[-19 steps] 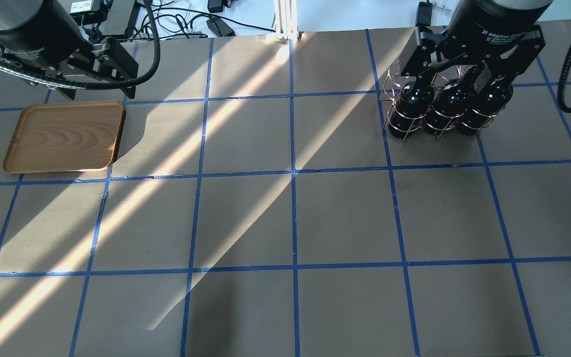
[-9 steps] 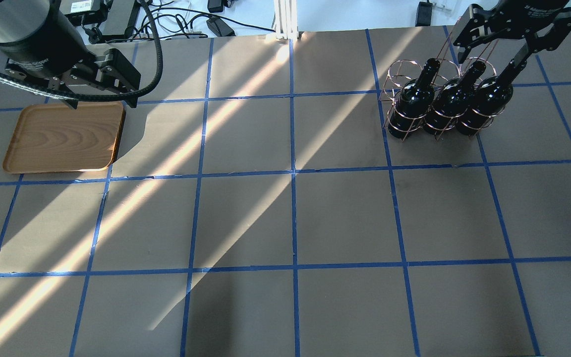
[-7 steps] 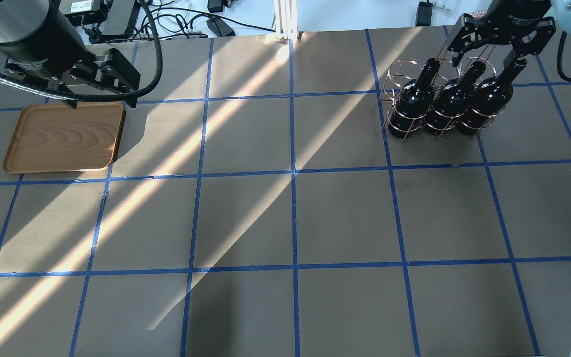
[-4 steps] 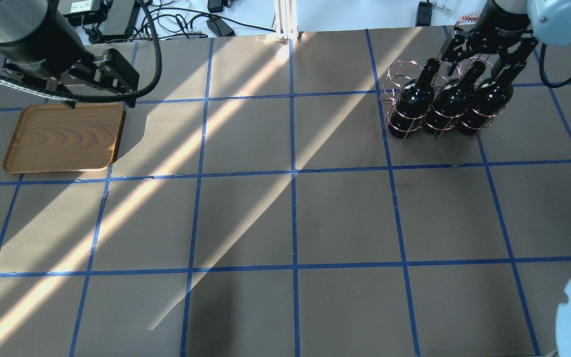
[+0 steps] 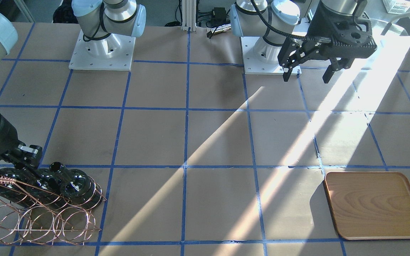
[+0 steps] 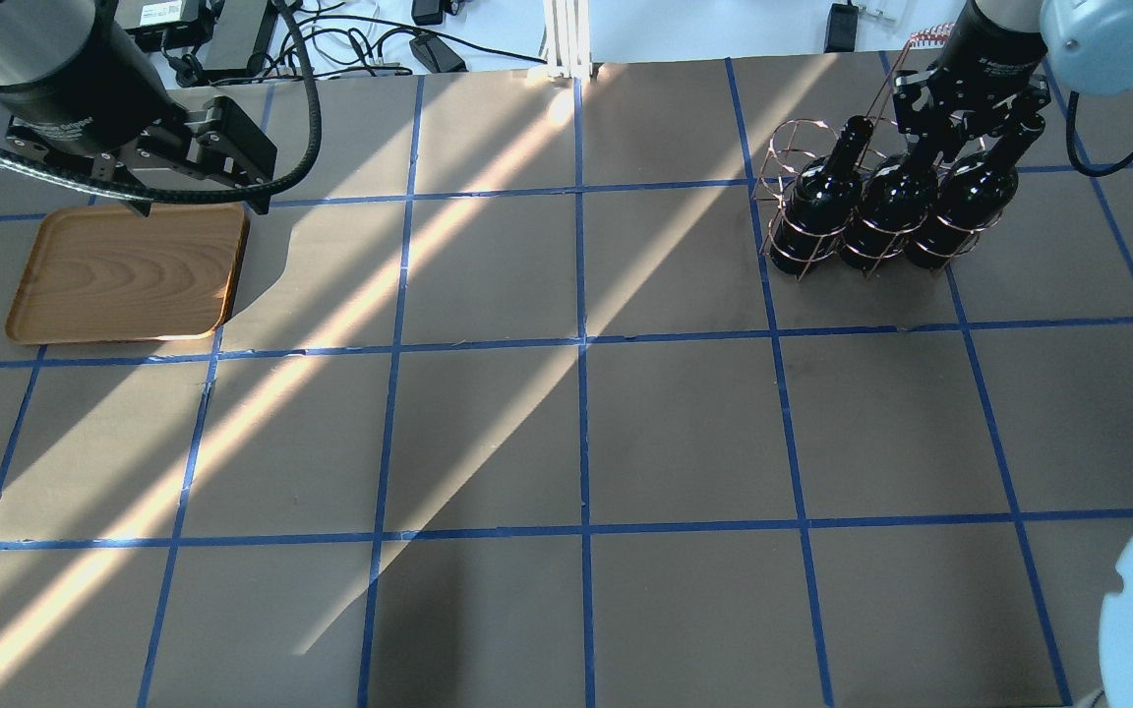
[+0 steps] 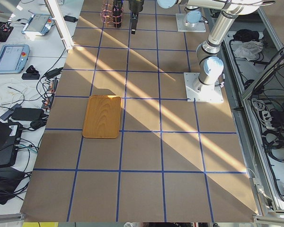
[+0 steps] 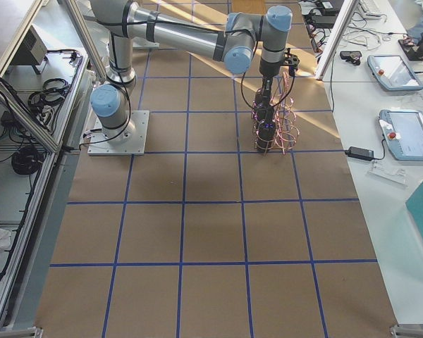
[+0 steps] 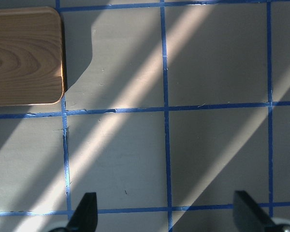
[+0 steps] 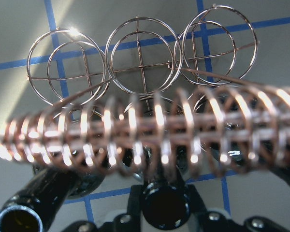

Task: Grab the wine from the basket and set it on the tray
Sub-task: 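Close the right gripper on the bottle neck and lift it from the rack, then carry the bottle with the right gripper toward the middle of the table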

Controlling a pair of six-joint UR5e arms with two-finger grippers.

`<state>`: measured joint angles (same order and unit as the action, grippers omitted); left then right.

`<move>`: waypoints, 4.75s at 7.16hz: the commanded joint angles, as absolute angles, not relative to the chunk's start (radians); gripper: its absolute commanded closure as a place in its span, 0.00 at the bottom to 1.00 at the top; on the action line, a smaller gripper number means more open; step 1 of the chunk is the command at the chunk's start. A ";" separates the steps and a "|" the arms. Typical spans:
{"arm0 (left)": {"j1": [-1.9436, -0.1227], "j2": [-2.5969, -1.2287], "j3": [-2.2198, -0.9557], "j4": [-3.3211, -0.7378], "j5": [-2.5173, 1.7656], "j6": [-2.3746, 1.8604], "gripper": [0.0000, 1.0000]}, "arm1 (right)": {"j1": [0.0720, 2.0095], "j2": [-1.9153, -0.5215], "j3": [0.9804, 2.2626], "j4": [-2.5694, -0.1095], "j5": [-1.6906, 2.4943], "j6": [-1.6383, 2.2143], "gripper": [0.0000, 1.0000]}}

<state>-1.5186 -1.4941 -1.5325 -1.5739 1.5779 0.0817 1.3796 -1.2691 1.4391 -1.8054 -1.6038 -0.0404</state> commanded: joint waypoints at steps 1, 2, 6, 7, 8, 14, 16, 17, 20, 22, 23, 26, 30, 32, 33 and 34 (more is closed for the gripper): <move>-1.519 -1.494 -1.532 -1.574 1.578 0.083 0.00 | 1.378 -1.295 1.390 -1.787 -1.630 -0.040 1.00; -1.519 -1.494 -1.532 -1.574 1.580 0.084 0.00 | 1.378 -1.336 1.346 -1.720 -1.625 -0.040 1.00; -1.519 -1.494 -1.532 -1.574 1.577 0.087 0.00 | 1.377 -1.500 1.287 -1.510 -1.624 -0.043 1.00; -1.519 -1.494 -1.532 -1.574 1.574 0.087 0.00 | 1.384 -1.526 1.305 -1.456 -1.623 -0.037 1.00; -1.519 -1.494 -1.532 -1.574 1.572 0.086 0.00 | 1.391 -1.537 1.340 -1.425 -1.614 -0.032 1.00; -1.519 -1.496 -1.532 -1.574 1.569 0.084 0.00 | 1.704 -1.488 1.470 -1.589 -1.585 0.212 1.00; -1.519 -1.496 -1.532 -1.574 1.569 0.086 0.00 | 1.788 -1.416 1.467 -1.704 -1.585 0.312 1.00; -1.519 -1.497 -1.532 -1.574 1.569 0.086 0.00 | 1.842 -1.381 1.463 -1.773 -1.588 0.360 1.00; -1.519 -1.497 -1.532 -1.574 1.571 0.086 0.00 | 1.958 -1.290 1.433 -1.859 -1.586 0.449 1.00; -1.519 -1.497 -1.534 -1.574 1.569 0.086 0.00 | 1.999 -1.261 1.430 -1.868 -1.589 0.482 1.00; -1.519 -1.497 -1.534 -1.574 1.569 0.084 0.00 | 2.003 -1.265 1.430 -1.856 -1.586 0.482 1.00; -1.519 -1.497 -1.534 -1.574 1.571 0.086 0.00 | 2.060 -1.261 1.443 -1.855 -1.597 0.511 1.00; -1.519 -1.497 -1.534 -1.574 1.571 0.086 0.00 | 2.065 -1.250 1.443 -1.867 -1.586 0.574 1.00; -1.519 -1.497 -1.534 -1.574 1.569 0.084 0.00 | 2.074 -1.249 1.442 -1.868 -1.586 0.583 1.00; -1.519 -1.497 -1.534 -1.574 1.571 0.086 0.00 | 2.074 -1.247 1.442 -1.868 -1.586 0.583 1.00; -1.519 -1.497 -1.534 -1.574 1.571 0.086 0.00 | 2.074 -1.247 1.443 -1.867 -1.586 0.581 0.87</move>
